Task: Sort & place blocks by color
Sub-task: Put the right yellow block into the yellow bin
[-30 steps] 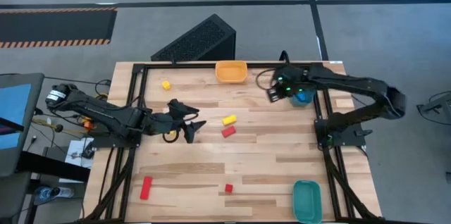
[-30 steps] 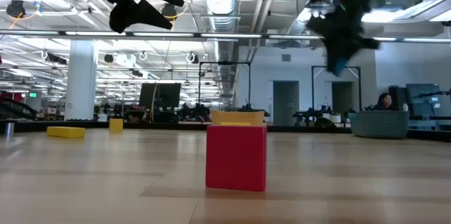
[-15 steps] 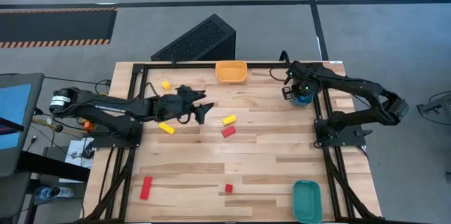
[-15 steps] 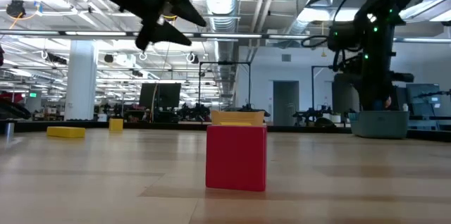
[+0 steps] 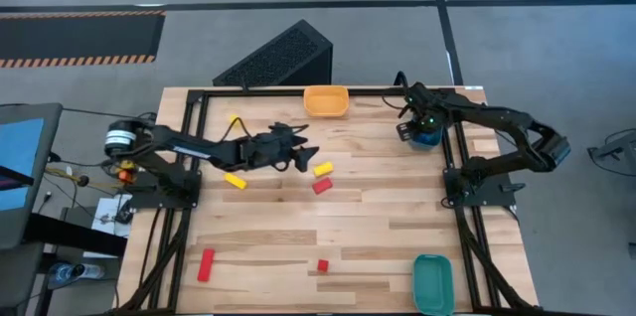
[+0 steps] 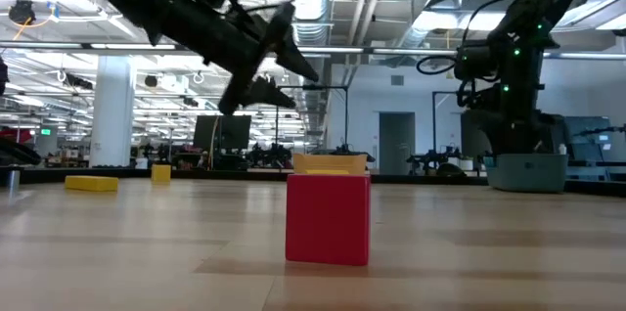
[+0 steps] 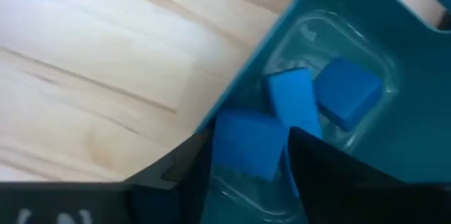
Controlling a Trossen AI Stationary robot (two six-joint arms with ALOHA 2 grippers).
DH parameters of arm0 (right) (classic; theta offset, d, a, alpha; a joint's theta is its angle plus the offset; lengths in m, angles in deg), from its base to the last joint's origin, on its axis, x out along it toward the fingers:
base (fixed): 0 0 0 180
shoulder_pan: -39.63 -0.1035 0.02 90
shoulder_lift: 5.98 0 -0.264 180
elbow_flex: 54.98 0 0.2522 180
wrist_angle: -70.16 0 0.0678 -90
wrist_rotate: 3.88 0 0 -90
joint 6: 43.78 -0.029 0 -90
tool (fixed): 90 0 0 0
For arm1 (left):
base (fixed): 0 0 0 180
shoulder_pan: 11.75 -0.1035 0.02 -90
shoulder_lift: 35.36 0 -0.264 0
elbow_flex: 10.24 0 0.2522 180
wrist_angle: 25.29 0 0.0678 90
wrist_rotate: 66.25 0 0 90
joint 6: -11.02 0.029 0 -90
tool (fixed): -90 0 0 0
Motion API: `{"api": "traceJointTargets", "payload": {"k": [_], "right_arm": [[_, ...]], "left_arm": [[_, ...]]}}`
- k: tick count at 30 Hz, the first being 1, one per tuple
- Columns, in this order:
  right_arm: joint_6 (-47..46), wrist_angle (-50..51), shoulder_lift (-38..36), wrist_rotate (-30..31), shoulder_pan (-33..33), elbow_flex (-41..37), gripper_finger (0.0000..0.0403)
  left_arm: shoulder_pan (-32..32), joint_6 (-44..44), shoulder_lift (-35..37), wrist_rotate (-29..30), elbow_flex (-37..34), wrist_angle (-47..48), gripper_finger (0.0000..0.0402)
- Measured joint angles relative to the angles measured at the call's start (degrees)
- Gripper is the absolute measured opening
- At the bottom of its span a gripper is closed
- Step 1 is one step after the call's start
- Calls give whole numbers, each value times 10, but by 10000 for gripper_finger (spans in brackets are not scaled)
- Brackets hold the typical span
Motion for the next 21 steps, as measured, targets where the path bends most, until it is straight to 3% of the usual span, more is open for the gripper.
{"api": "traceJointTargets", "payload": {"k": [5,10,21], "right_arm": [[14,-8,-2,-51,-3,0,233],[26,-36,-20,-73,-30,0,231],[7,12,-178,16,-79,0,217]], "left_arm": [[0,22,-45,-12,41,1,288],[-5,47,-63,-16,80,30,288],[-40,93,-64,-34,126,50,288]]}}
